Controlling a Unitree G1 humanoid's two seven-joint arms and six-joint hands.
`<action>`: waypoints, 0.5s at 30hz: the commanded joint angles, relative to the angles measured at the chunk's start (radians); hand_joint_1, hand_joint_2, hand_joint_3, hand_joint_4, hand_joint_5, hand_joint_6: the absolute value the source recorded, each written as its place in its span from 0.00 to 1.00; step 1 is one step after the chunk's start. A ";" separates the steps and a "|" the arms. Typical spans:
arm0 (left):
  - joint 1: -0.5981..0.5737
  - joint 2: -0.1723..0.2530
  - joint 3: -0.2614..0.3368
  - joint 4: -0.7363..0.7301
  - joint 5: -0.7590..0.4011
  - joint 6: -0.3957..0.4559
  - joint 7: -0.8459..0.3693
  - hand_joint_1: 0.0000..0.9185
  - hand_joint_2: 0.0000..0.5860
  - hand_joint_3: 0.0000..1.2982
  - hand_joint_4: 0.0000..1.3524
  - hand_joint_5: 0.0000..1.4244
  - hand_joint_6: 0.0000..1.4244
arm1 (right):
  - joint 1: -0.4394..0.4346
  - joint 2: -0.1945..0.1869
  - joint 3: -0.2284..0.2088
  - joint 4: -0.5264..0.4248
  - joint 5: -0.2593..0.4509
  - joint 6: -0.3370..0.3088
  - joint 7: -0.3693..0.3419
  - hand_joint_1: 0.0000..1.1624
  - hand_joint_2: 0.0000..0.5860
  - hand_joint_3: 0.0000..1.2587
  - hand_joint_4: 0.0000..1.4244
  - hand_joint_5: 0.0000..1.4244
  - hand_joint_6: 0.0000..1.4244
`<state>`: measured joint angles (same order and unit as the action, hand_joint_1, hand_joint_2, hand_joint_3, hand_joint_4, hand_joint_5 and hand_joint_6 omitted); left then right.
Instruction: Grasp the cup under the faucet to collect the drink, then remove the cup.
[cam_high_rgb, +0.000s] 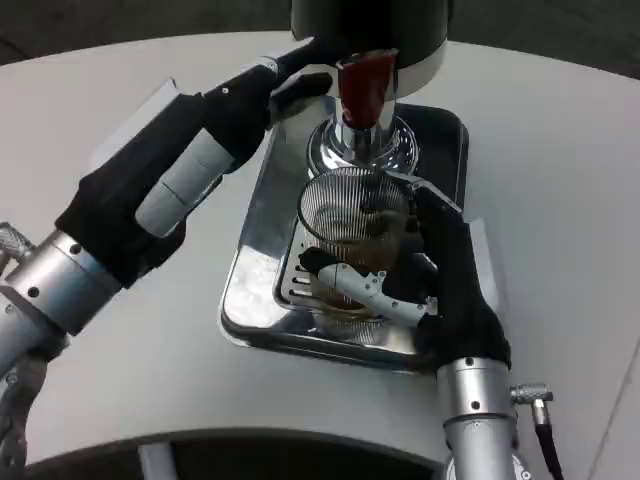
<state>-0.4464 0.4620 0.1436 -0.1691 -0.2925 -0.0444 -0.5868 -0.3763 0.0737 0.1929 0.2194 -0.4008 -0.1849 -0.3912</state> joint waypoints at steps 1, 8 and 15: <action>0.054 0.031 0.024 -0.060 -0.023 0.017 -0.012 0.00 0.07 0.13 0.00 0.06 0.03 | 0.039 0.002 0.007 -0.053 -0.009 0.013 0.013 0.80 0.26 0.42 0.41 0.47 0.44; 0.105 0.068 0.058 -0.114 -0.011 0.007 -0.008 0.00 0.07 0.13 0.00 0.06 0.03 | 0.075 -0.002 0.008 -0.115 -0.011 0.026 0.028 0.80 0.26 0.42 0.41 0.47 0.44; 0.183 0.119 0.111 -0.150 0.018 -0.033 -0.008 0.00 0.07 0.13 0.00 0.06 0.03 | 0.114 -0.004 0.014 -0.174 -0.017 0.030 0.040 0.80 0.26 0.43 0.41 0.48 0.45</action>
<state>-0.2967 0.5634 0.2366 -0.2988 -0.2852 -0.0525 -0.5886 -0.2798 0.0650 0.1970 0.0885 -0.4098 -0.1445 -0.3536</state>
